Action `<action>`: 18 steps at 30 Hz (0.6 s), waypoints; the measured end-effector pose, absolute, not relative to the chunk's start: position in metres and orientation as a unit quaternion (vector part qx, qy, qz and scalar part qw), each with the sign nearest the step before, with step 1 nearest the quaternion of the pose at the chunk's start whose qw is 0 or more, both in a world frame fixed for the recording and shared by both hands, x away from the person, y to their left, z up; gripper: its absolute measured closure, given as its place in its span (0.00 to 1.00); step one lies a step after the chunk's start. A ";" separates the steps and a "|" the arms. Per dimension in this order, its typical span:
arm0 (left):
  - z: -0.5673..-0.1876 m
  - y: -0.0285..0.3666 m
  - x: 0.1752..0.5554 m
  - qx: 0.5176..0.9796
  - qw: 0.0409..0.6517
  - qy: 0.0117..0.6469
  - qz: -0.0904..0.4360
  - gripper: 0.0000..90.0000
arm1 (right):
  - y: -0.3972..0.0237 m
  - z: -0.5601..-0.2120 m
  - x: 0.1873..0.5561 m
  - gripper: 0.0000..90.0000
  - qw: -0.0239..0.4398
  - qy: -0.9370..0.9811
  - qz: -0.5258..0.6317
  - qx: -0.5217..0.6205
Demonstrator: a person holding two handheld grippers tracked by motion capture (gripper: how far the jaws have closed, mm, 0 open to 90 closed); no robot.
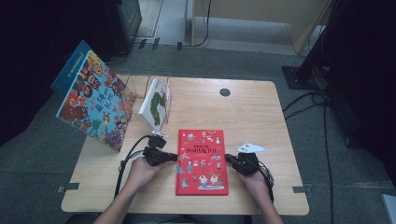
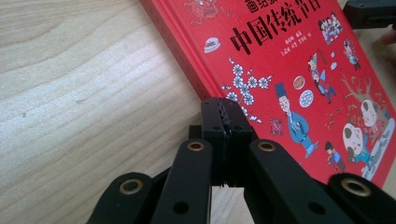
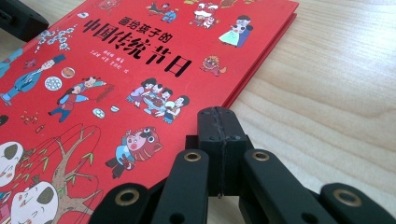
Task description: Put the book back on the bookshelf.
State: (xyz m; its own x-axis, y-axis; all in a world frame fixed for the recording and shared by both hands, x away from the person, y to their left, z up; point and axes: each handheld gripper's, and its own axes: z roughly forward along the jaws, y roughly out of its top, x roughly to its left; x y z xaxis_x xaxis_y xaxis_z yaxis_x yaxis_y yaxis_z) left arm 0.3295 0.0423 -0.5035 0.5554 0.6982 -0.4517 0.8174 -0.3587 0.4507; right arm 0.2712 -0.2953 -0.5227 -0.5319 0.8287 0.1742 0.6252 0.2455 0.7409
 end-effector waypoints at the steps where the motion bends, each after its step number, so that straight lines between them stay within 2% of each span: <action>1: -0.504 0.043 0.331 0.819 0.327 0.463 -0.090 1.00 | -0.295 -0.523 0.272 1.00 0.130 0.779 0.398 0.467; 18: -0.507 0.045 0.344 0.804 0.338 0.485 -0.067 1.00 | -0.288 -0.524 0.290 0.98 0.155 0.771 0.399 0.471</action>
State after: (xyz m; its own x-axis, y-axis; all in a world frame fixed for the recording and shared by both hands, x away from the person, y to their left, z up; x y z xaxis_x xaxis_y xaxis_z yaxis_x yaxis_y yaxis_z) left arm 0.3435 0.0449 -0.5066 0.5202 0.7346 -0.4356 0.8252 -0.3009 0.4781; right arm 0.2904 -0.2880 -0.5243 -0.5082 0.8503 0.1369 0.6034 0.2380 0.7611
